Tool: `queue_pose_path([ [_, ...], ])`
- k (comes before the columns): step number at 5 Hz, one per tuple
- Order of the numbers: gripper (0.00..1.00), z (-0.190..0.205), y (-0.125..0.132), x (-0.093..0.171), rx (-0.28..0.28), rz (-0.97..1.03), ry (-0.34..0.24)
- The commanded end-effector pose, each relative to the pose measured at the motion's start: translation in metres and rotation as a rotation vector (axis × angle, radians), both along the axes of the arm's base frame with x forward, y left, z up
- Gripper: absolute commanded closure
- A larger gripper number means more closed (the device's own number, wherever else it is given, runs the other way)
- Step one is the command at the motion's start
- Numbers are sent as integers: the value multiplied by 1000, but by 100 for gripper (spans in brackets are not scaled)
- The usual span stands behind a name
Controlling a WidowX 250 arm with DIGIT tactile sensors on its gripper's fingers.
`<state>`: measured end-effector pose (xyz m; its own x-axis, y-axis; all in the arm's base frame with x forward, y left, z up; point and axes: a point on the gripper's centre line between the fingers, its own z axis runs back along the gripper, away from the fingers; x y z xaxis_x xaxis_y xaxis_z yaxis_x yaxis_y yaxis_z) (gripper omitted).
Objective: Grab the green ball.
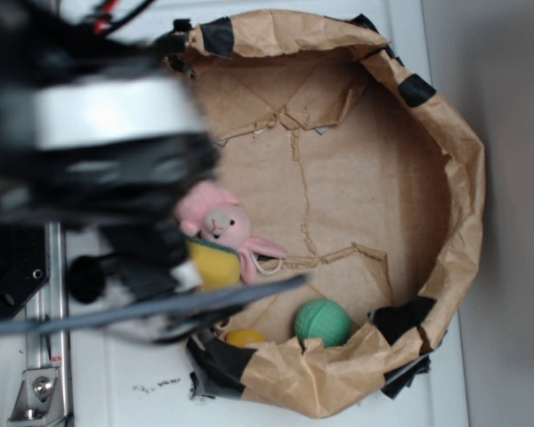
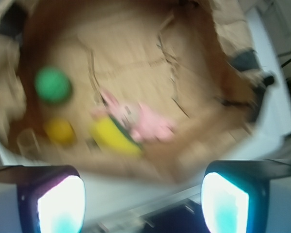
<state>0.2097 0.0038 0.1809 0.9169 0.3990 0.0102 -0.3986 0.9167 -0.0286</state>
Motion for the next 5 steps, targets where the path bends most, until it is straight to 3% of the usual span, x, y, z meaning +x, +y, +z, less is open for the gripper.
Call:
queue_pose_path([
  [1,0,-47,-10,63,-195,209,-76],
  [2,0,-80,-34,75,-258,289,1],
  [3,0,-113,-59,76,-262,355,91],
  [4,0,-137,-82,67,-336,342,151],
  [5,0,-153,-112,50,-361,287,215],
])
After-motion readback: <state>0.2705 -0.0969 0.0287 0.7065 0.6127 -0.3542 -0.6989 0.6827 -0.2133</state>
